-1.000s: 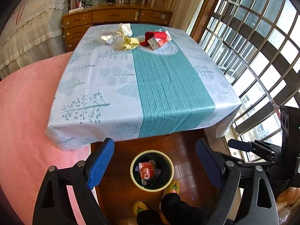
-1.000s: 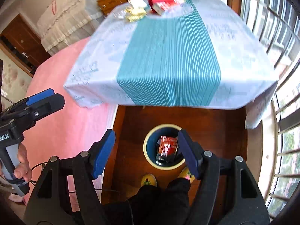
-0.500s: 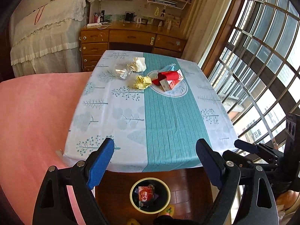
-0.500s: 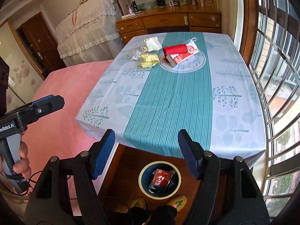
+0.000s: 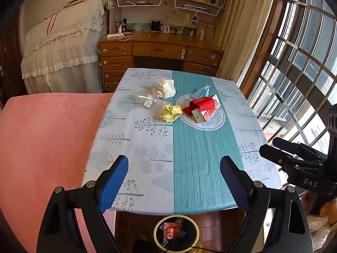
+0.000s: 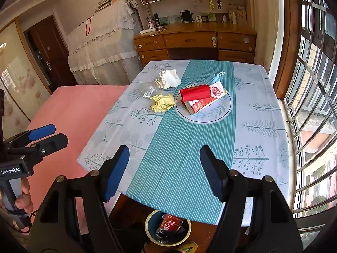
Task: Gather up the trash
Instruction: 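Move both open tools back toward the table, then grasp the clear plastic bottle with the left tool while the right tool grasps the red envelope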
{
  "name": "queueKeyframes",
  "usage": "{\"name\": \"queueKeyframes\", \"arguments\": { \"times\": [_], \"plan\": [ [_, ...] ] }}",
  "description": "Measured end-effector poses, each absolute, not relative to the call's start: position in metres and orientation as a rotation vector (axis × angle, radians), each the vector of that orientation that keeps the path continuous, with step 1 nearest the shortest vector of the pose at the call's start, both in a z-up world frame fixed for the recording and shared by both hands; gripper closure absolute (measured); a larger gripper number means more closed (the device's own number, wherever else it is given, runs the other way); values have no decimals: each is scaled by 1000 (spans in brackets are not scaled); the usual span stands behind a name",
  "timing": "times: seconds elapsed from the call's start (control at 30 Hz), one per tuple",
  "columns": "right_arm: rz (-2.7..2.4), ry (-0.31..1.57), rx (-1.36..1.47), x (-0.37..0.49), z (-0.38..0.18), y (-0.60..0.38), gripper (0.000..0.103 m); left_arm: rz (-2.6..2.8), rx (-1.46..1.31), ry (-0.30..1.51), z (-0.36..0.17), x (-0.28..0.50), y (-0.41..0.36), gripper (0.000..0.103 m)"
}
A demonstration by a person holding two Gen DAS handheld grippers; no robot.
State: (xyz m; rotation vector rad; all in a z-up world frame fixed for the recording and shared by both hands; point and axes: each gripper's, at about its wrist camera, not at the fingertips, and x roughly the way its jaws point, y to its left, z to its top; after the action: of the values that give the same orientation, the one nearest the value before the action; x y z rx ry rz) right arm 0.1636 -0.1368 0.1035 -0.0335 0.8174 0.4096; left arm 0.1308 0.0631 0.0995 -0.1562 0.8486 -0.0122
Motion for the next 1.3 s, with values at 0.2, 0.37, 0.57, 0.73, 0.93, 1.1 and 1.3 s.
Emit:
{"name": "queueKeyframes", "arguments": {
  "times": [0.2, 0.37, 0.57, 0.73, 0.93, 1.1, 1.3],
  "plan": [
    [341, 837, -23, 220, 94, -112, 36, -69, -140, 866, 83, 209, 102, 13],
    [199, 863, 7, 286, 79, -80, 36, -150, -125, 923, 57, 302, 151, 13],
    [-27, 914, 53, 379, 47, -50, 36, -230, -30, 961, 27, 402, 194, 13],
    [-188, 969, 13, 442, 8, -34, 36, -300, 2, 1022, -6, 465, 208, 13],
    [-327, 1040, -105, 485, -37, -22, 36, -369, -13, 1095, -46, 512, 215, 13],
    [-390, 1038, -224, 494, -60, -16, 46, -417, -16, 1153, -75, 530, 214, 13],
    [-404, 1006, -254, 485, -61, -21, 64, -485, -10, 1206, -104, 556, 209, 13]
  ]
}}
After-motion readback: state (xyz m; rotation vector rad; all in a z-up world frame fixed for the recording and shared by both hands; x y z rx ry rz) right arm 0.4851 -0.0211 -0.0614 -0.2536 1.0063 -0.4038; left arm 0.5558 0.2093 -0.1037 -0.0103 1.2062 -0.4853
